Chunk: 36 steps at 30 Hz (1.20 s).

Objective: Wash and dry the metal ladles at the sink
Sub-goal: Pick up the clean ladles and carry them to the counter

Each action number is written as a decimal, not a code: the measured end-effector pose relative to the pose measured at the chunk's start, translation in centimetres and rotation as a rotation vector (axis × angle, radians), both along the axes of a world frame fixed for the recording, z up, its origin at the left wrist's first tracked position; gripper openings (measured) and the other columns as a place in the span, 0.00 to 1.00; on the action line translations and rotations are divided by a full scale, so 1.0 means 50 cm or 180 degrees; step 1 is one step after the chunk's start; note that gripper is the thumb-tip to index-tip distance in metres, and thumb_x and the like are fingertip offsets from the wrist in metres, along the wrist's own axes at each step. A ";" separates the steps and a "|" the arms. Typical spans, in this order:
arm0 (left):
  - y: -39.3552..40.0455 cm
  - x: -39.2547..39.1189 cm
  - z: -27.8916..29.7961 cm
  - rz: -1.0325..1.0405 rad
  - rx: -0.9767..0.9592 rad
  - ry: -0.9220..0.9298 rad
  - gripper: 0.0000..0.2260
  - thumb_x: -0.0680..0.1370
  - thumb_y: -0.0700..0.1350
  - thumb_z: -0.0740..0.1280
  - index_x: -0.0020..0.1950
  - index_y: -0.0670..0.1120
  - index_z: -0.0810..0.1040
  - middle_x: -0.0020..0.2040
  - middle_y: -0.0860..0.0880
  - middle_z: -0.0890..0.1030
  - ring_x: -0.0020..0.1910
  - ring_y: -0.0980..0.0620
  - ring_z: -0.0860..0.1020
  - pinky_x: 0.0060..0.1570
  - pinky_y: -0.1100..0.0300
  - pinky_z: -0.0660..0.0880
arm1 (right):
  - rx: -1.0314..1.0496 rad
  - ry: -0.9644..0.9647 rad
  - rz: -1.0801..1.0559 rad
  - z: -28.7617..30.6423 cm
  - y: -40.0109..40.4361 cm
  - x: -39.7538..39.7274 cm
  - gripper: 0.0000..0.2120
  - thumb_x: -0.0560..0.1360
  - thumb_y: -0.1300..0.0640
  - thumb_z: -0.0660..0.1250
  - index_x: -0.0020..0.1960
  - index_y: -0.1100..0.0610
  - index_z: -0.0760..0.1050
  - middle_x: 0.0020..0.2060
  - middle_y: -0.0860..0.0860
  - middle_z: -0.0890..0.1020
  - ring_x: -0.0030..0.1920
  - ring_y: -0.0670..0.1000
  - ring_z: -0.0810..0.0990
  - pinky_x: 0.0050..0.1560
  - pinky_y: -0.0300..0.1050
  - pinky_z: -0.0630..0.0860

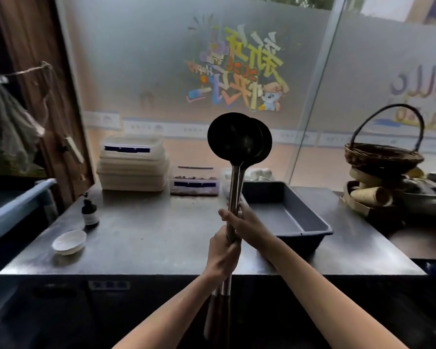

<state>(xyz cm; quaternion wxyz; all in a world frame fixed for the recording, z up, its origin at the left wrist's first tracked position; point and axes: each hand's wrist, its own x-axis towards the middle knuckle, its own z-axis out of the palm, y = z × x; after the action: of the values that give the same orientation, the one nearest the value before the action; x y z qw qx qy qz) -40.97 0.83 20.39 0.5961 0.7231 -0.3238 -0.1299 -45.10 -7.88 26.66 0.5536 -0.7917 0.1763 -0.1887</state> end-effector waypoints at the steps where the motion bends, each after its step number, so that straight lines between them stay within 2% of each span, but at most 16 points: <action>1: -0.025 -0.003 0.005 -0.0086 -0.0030 -0.0004 0.07 0.78 0.49 0.62 0.45 0.50 0.79 0.37 0.51 0.83 0.37 0.55 0.81 0.36 0.54 0.78 | 0.0109 0.0051 0.0060 -0.016 -0.023 -0.018 0.17 0.79 0.46 0.70 0.57 0.57 0.72 0.40 0.53 0.82 0.41 0.49 0.84 0.47 0.47 0.82; 2: -0.043 -0.003 0.009 -0.0148 -0.0059 -0.0013 0.08 0.77 0.50 0.62 0.46 0.50 0.80 0.39 0.51 0.84 0.38 0.56 0.82 0.36 0.57 0.80 | 0.0256 0.0127 0.0072 -0.031 -0.036 -0.036 0.23 0.78 0.42 0.69 0.62 0.57 0.71 0.42 0.50 0.83 0.44 0.47 0.85 0.50 0.48 0.82; 4: -0.070 0.005 0.019 -0.0197 -0.0080 -0.0016 0.11 0.74 0.53 0.62 0.42 0.49 0.80 0.38 0.50 0.83 0.38 0.54 0.82 0.36 0.57 0.81 | 0.0559 0.0229 0.0036 -0.070 -0.052 -0.068 0.33 0.74 0.33 0.69 0.71 0.51 0.68 0.56 0.46 0.84 0.57 0.45 0.84 0.63 0.54 0.79; 6: -0.142 0.008 0.012 -0.0241 -0.0041 0.0066 0.11 0.74 0.52 0.63 0.35 0.49 0.74 0.33 0.50 0.79 0.32 0.51 0.78 0.34 0.55 0.76 | 0.0924 0.0222 0.0022 -0.128 -0.099 -0.105 0.37 0.72 0.30 0.68 0.75 0.45 0.65 0.65 0.46 0.81 0.65 0.46 0.80 0.68 0.60 0.74; 8: -0.175 0.015 0.012 -0.0175 -0.0034 0.0293 0.12 0.77 0.47 0.65 0.33 0.49 0.70 0.30 0.50 0.74 0.29 0.52 0.72 0.32 0.55 0.71 | 0.1178 0.0241 0.0139 -0.158 -0.103 -0.130 0.38 0.72 0.33 0.71 0.76 0.43 0.63 0.65 0.49 0.82 0.66 0.49 0.80 0.69 0.62 0.73; 11: -0.265 0.029 -0.002 -0.0215 -0.0051 0.0594 0.12 0.76 0.46 0.64 0.34 0.48 0.67 0.30 0.46 0.71 0.29 0.48 0.70 0.31 0.51 0.70 | 0.1263 0.0238 0.0002 -0.185 -0.146 -0.133 0.41 0.69 0.39 0.76 0.76 0.44 0.61 0.60 0.52 0.85 0.64 0.52 0.82 0.66 0.54 0.76; 14: -0.354 0.053 -0.018 -0.0253 0.0002 0.0860 0.12 0.75 0.45 0.64 0.33 0.48 0.66 0.27 0.49 0.68 0.27 0.49 0.68 0.31 0.52 0.69 | 0.1402 0.0153 -0.0158 -0.207 -0.214 -0.109 0.41 0.67 0.39 0.78 0.74 0.48 0.65 0.59 0.53 0.85 0.62 0.55 0.83 0.64 0.54 0.75; 16: -0.416 0.078 -0.032 -0.0340 0.0009 0.1089 0.11 0.75 0.43 0.64 0.35 0.47 0.66 0.25 0.50 0.67 0.24 0.50 0.67 0.29 0.55 0.68 | 0.1545 0.0084 -0.0207 -0.216 -0.268 -0.086 0.39 0.67 0.43 0.79 0.73 0.48 0.68 0.61 0.53 0.84 0.62 0.57 0.83 0.59 0.54 0.78; 18: -0.479 0.108 -0.045 -0.0424 0.0032 0.1264 0.10 0.77 0.41 0.63 0.37 0.46 0.65 0.26 0.49 0.65 0.23 0.52 0.65 0.27 0.56 0.66 | 0.1682 0.0063 -0.0211 -0.230 -0.327 -0.059 0.36 0.69 0.51 0.79 0.73 0.48 0.69 0.61 0.54 0.83 0.59 0.55 0.84 0.56 0.55 0.80; 21: -0.566 0.155 -0.061 -0.0467 0.0149 0.1386 0.09 0.74 0.41 0.63 0.38 0.46 0.64 0.26 0.50 0.64 0.23 0.53 0.65 0.30 0.54 0.66 | 0.1484 0.0322 -0.0378 -0.243 -0.405 -0.006 0.33 0.67 0.64 0.70 0.71 0.53 0.69 0.43 0.52 0.82 0.41 0.50 0.80 0.42 0.47 0.79; 24: -0.654 0.208 -0.080 -0.0444 0.0386 0.1522 0.09 0.73 0.39 0.63 0.35 0.46 0.65 0.25 0.51 0.65 0.22 0.53 0.66 0.30 0.56 0.66 | 0.1407 0.0483 -0.0566 -0.247 -0.473 0.058 0.22 0.70 0.66 0.62 0.64 0.62 0.70 0.33 0.53 0.74 0.29 0.48 0.70 0.29 0.42 0.69; 26: -0.703 0.239 -0.097 -0.0519 0.0538 0.1692 0.07 0.72 0.38 0.62 0.35 0.45 0.66 0.25 0.49 0.66 0.22 0.52 0.67 0.30 0.57 0.67 | 0.1434 0.0555 -0.0618 -0.252 -0.510 0.094 0.09 0.76 0.68 0.60 0.56 0.63 0.69 0.29 0.52 0.71 0.27 0.48 0.67 0.27 0.43 0.67; 27: -0.728 0.256 -0.111 -0.0577 0.0626 0.1752 0.06 0.71 0.38 0.62 0.36 0.44 0.67 0.26 0.47 0.67 0.23 0.50 0.68 0.30 0.56 0.68 | 0.1502 0.0590 -0.0668 -0.257 -0.530 0.112 0.06 0.77 0.69 0.59 0.53 0.63 0.69 0.28 0.52 0.70 0.26 0.48 0.68 0.26 0.44 0.68; 29: -0.763 0.280 -0.134 -0.0671 0.0848 0.1782 0.04 0.71 0.39 0.62 0.36 0.42 0.70 0.28 0.45 0.71 0.26 0.48 0.71 0.31 0.56 0.70 | 0.1681 0.0638 -0.0786 -0.272 -0.563 0.137 0.06 0.76 0.71 0.59 0.50 0.62 0.67 0.27 0.53 0.70 0.26 0.50 0.68 0.25 0.44 0.70; 32: -0.812 0.307 -0.179 -0.0724 0.1179 0.1880 0.03 0.70 0.41 0.63 0.39 0.41 0.72 0.32 0.44 0.73 0.31 0.45 0.74 0.32 0.56 0.71 | 0.2128 0.0791 -0.0953 -0.305 -0.610 0.164 0.07 0.76 0.72 0.57 0.50 0.61 0.67 0.29 0.54 0.70 0.27 0.51 0.69 0.25 0.45 0.72; 36: -0.855 0.331 -0.241 -0.0728 0.1568 0.1983 0.07 0.69 0.44 0.64 0.43 0.41 0.74 0.37 0.44 0.76 0.35 0.45 0.75 0.36 0.55 0.71 | 0.2712 0.1001 -0.1047 -0.334 -0.653 0.180 0.06 0.70 0.69 0.61 0.45 0.62 0.69 0.29 0.56 0.72 0.28 0.53 0.71 0.28 0.46 0.71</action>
<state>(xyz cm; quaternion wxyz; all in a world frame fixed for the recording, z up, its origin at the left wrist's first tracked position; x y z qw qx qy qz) -24.43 -41.94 8.32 0.4564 0.7297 -0.1653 -0.4816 -36.12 -40.52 9.94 0.7581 -0.4750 0.4424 -0.0628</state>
